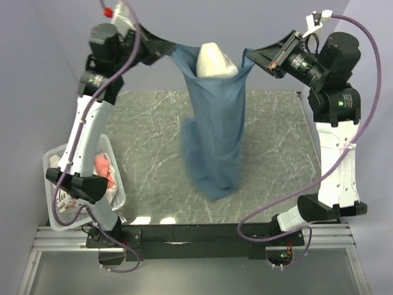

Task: Put the pillow into the pillowcase

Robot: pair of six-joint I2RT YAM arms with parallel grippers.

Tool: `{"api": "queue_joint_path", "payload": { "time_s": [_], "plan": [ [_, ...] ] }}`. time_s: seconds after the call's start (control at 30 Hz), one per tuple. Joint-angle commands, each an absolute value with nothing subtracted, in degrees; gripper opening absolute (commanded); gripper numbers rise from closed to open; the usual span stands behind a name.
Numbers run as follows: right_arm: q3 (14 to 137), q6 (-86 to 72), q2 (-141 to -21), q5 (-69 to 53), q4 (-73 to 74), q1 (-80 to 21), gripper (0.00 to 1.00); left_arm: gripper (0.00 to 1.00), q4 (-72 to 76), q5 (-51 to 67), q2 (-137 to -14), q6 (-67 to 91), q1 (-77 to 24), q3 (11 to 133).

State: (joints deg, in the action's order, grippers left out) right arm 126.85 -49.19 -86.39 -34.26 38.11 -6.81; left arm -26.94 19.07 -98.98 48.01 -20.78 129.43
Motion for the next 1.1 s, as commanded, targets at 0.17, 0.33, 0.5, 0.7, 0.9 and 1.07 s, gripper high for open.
{"api": "queue_joint_path", "payload": {
  "time_s": [0.17, 0.33, 0.5, 0.7, 0.9, 1.07],
  "plan": [
    [124.71, -45.96, -81.12, -35.06, 33.23, -2.39, 0.04, 0.01, -7.1, 29.08, -97.28, 64.52, -9.56, 133.14],
    [124.89, -54.65, -82.96, -41.13, 26.29, 6.76, 0.04, 0.01, -12.83, 29.79, -103.79, 57.23, -22.84, 133.34],
    [126.74, -61.59, -86.39, -44.82, 20.05, 13.61, 0.01, 0.01, -16.61, 28.92, -108.28, 55.19, -29.7, 135.26],
    [127.18, -71.16, -85.43, -45.96, 10.38, 22.21, 0.0, 0.01, -16.71, 30.23, -112.32, 58.09, -29.27, 143.08],
    [128.85, -80.68, -83.33, -48.78, 1.24, 30.14, 0.0, 0.01, -8.7, 33.65, -110.66, 66.27, -23.14, 141.41],
    [121.57, -69.46, -71.83, -43.43, 8.24, 20.33, 0.01, 0.01, -1.86, 35.25, -99.34, 69.96, -11.11, 123.97]
  ]
}}
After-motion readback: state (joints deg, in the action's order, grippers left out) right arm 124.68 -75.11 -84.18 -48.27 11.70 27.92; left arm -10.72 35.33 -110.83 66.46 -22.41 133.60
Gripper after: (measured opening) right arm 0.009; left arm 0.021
